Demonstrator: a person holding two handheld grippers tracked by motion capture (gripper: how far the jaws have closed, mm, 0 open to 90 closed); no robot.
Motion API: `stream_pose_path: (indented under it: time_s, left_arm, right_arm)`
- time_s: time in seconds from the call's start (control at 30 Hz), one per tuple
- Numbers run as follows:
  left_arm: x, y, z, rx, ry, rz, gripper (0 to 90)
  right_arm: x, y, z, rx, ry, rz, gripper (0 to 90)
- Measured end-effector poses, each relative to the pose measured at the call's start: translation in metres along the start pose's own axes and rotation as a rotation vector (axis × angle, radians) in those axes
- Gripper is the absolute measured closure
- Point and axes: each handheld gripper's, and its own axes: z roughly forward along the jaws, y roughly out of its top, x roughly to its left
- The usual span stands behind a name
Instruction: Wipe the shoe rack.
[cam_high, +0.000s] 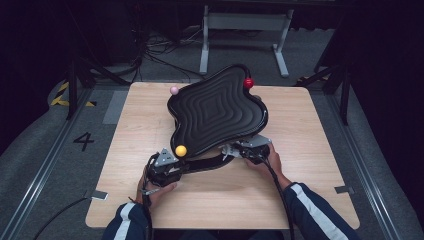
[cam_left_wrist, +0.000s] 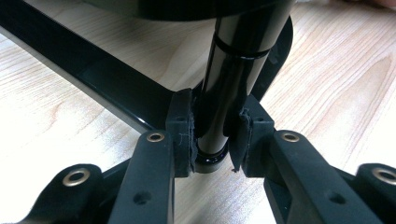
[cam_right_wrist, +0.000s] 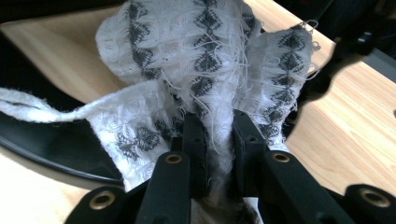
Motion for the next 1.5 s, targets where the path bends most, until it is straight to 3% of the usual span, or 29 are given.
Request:
stream_pose_path:
  time_s: [0.23,0.6,0.77,0.83,1.0,1.27,1.5]
  left_arm:
    - [0.000,0.000,0.000,-0.004,-0.002,0.003,71.1]
    - [0.000,0.000,0.000,-0.004,-0.001,0.003,70.5]
    - [-0.003,0.000,0.001,0.003,-0.017,0.007,71.6]
    - [-0.007,0.001,0.002,0.004,-0.016,0.013,71.7]
    - [-0.013,0.001,0.003,0.003,-0.021,0.027,71.8]
    - [-0.038,0.003,0.011,0.012,-0.072,0.063,72.1]
    - [-0.048,0.006,0.016,0.016,-0.095,0.087,72.1]
  right_arm:
    - [-0.011,-0.004,0.001,-0.022,-0.046,0.052,78.5]
    - [-0.009,-0.004,-0.003,-0.002,-0.077,0.025,79.1]
    - [0.002,-0.001,-0.007,0.011,-0.022,0.005,78.7]
    - [0.013,0.000,-0.007,0.017,-0.010,-0.028,78.9]
    - [0.033,0.006,-0.010,0.020,0.052,-0.050,79.1]
    - [0.063,0.013,-0.020,0.011,0.164,-0.112,79.1]
    - [0.083,0.015,-0.028,0.008,0.247,-0.145,78.4]
